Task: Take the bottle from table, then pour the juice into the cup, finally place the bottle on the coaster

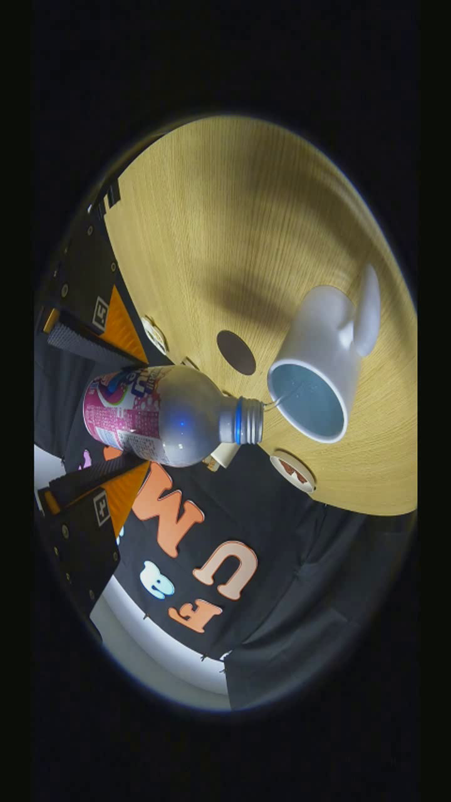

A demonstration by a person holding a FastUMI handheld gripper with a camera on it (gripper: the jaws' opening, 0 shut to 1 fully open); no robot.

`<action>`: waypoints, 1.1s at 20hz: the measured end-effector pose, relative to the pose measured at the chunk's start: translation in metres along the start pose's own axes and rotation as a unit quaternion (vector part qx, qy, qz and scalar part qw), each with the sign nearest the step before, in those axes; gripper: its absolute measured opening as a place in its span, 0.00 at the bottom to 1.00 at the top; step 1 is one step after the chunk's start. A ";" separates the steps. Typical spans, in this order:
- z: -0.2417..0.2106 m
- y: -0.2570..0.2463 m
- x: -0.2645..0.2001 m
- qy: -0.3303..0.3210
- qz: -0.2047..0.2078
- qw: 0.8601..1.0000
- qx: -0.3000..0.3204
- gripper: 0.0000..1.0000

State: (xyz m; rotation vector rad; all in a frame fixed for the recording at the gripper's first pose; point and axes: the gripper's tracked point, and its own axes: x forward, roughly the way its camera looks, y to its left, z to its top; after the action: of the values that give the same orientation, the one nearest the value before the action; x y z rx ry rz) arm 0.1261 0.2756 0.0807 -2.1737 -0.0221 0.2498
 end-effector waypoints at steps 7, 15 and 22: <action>0.002 0.011 0.000 -0.011 0.018 0.998 0.054 0.77; 0.005 0.034 0.005 -0.023 0.050 0.980 0.190 0.77; -0.007 0.055 0.009 -0.028 0.065 0.934 0.350 0.77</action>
State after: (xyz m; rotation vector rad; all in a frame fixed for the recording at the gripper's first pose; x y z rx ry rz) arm 0.1316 0.2387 0.0382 -1.4553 0.1586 0.3362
